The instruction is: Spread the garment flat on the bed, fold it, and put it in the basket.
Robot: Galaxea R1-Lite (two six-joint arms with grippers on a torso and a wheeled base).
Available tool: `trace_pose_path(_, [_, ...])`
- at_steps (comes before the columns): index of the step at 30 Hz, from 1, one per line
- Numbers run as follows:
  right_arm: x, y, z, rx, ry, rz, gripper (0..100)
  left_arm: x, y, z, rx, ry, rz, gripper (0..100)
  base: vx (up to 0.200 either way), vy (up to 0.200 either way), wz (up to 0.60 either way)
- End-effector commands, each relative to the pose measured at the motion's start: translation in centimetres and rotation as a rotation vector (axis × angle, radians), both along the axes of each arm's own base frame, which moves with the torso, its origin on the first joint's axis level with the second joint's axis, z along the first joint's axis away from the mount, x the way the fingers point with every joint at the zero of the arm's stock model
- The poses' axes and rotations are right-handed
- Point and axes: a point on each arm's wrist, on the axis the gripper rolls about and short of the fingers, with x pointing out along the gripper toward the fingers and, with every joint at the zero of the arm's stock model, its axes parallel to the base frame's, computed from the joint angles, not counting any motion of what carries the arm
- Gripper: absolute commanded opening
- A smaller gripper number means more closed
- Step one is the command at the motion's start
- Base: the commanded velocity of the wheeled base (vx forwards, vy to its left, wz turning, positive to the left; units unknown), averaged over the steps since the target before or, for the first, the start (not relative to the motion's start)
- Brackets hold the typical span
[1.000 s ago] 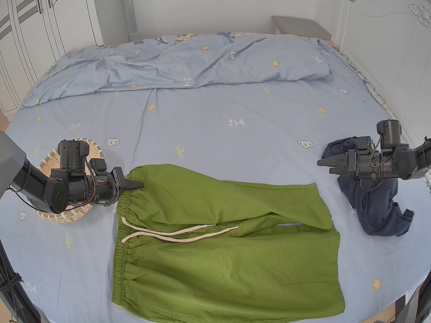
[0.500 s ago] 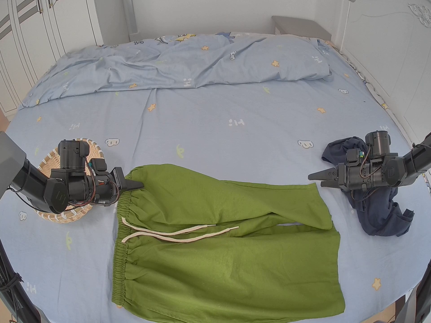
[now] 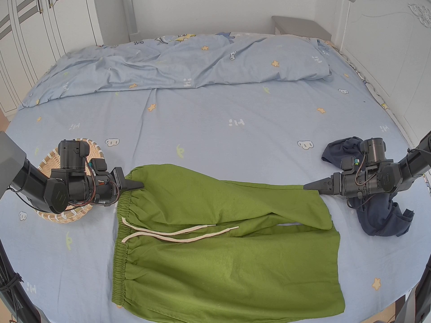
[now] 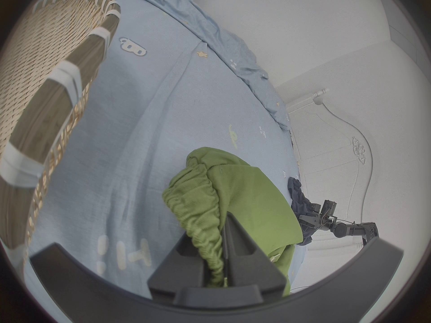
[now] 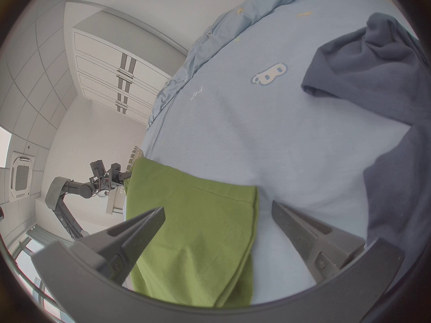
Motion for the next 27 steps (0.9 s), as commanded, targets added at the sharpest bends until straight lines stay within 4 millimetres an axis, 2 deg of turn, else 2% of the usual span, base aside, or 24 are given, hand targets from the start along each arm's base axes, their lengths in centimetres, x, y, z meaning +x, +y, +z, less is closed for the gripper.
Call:
trace_pose_path(1, [0.2, 0.4, -0.6, 0.000, 0.010, 0.010, 100, 0.0, 0.0, 0.0, 0.000, 0.000, 0.000, 0, 0.000, 0.000, 0.00])
trace_pose_path(8, [0.4, 1.0, -0.6, 0.004, 0.002, 0.024, 100, 0.0, 0.0, -0.1, 0.000, 0.002, 0.000, 0, 0.000, 0.000, 0.00])
trace_pose_path(9, [0.4, 1.0, -0.7, 0.003, 0.005, 0.022, 0, 0.0, 0.0, 0.0, 0.000, 0.000, 0.000, 0, 0.000, 0.000, 0.00])
trace_pose_path(22, [1.0, -0.1, -0.7, 0.002, -0.025, -0.010, 0, 0.0, 0.0, -0.1, 0.000, 0.003, 0.000, 0, 0.000, 0.000, 0.00])
trace_pose_path(25, [1.0, -0.4, -0.1, -0.004, -0.050, -0.024, 0, 0.0, 0.0, 0.0, 0.000, 0.000, 0.000, 0, 0.000, 0.000, 0.00])
trace_pose_path(27, [1.1, -0.6, 1.5, -0.022, -0.104, -0.051, 0, 0.1, 0.0, 0.0, 0.000, -0.001, 0.000, 0, 0.000, 0.000, 0.00])
